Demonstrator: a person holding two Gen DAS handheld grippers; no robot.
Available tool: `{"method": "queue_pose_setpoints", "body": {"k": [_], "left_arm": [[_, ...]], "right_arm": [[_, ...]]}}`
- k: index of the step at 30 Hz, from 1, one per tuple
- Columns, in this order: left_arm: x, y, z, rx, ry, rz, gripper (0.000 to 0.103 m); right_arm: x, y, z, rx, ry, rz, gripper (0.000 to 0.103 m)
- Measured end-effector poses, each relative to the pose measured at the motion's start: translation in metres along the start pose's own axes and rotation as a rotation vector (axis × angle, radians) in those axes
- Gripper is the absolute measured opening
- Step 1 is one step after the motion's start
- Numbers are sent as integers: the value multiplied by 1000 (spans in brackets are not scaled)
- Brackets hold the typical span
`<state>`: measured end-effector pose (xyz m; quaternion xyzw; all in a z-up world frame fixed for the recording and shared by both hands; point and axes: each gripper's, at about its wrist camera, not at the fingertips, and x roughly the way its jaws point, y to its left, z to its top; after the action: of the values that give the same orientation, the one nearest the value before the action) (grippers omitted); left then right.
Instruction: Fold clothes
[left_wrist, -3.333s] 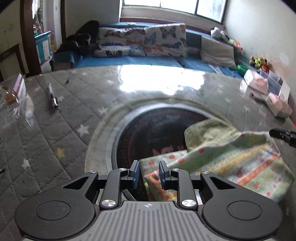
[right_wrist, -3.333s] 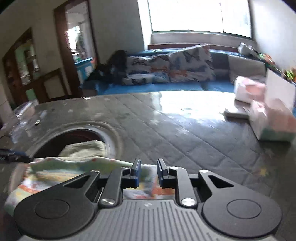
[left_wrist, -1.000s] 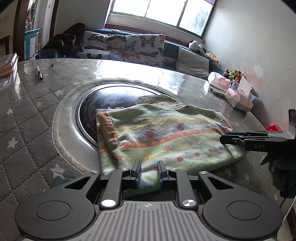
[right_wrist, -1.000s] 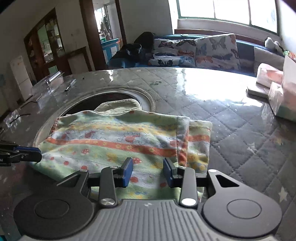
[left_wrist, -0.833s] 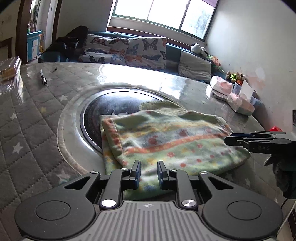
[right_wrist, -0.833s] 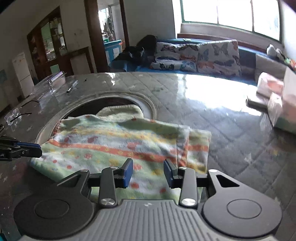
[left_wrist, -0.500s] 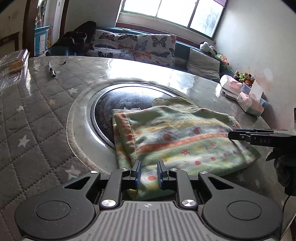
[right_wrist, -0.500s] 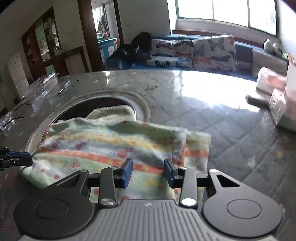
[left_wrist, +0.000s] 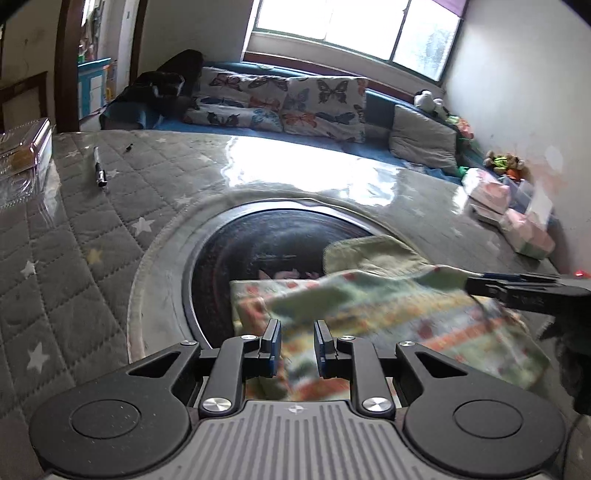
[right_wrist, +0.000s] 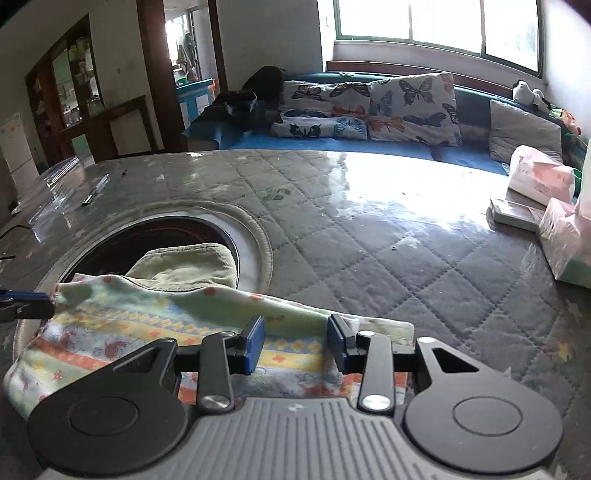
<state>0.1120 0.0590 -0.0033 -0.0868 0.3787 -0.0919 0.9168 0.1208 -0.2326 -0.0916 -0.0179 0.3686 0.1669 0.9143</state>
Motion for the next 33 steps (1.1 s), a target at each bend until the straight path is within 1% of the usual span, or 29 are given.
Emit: {"method": "queue_pose_setpoints", "body": {"k": [1, 3, 4, 7, 8, 9, 10, 11, 12, 13, 14, 16, 19, 20, 21, 22, 23, 25, 27, 29, 30, 32, 33], "left_arm": [[2, 1, 2, -10, 4, -7, 21], [6, 0, 7, -20, 9, -22, 21], [9, -5, 8, -10, 7, -29, 21], [15, -19, 14, 17, 3, -49, 27], [18, -23, 16, 27, 2, -55, 27], [21, -27, 18, 32, 4, -59, 28], [25, -29, 19, 34, 10, -59, 28], [30, -31, 20, 34, 15, -55, 31], [34, -31, 21, 36, 16, -44, 35], [37, -32, 21, 40, 15, -28, 48], [41, -32, 21, 42, 17, -10, 54], [48, -30, 20, 39, 31, 8, 54], [49, -27, 19, 41, 26, 22, 56], [48, -27, 19, 39, 27, 23, 57], [46, -27, 20, 38, 24, 27, 57], [44, -27, 21, 37, 16, 31, 60], [42, -26, 21, 41, 9, 39, 65], [41, -26, 21, 56, 0, 62, 70], [41, -24, 20, 72, 5, 90, 70], [37, -19, 18, 70, 7, 96, 72], [33, -18, 17, 69, 4, 96, 73], [24, -15, 13, 72, -7, 95, 84], [19, -14, 11, 74, -13, 95, 86]], "right_arm": [[-1, 0, 0, -2, -2, 1, 39], [-3, 1, 0, -11, -10, 2, 47], [-3, 1, 0, -11, -10, 2, 47], [3, -2, -1, 4, 2, -6, 47], [2, -1, -1, 3, 0, -5, 49], [2, 0, -2, 2, -2, -4, 55], [2, 0, -2, 0, -3, -3, 57], [2, 1, -2, -1, -5, -2, 61], [2, 1, -2, -2, -7, -1, 61], [2, 2, -3, -4, -9, -1, 61], [2, 2, -3, -5, -11, 0, 62], [2, 2, -3, 0, -14, 3, 63], [1, 2, -3, 6, -18, 5, 63], [1, 3, -3, 4, -20, 4, 64], [-1, 3, -3, 3, -24, 5, 68], [-2, 4, -3, 1, -29, 7, 72], [-3, 5, -3, -1, -32, 9, 75], [-5, 8, -4, -8, -33, 14, 75], [-6, 12, -5, -19, -29, 21, 76], [-10, 16, -8, -31, -29, 29, 76], [-12, 19, -9, -39, -30, 33, 79], [-17, 25, -12, -57, -31, 44, 87], [-20, 28, -14, -66, -31, 50, 88]]}}
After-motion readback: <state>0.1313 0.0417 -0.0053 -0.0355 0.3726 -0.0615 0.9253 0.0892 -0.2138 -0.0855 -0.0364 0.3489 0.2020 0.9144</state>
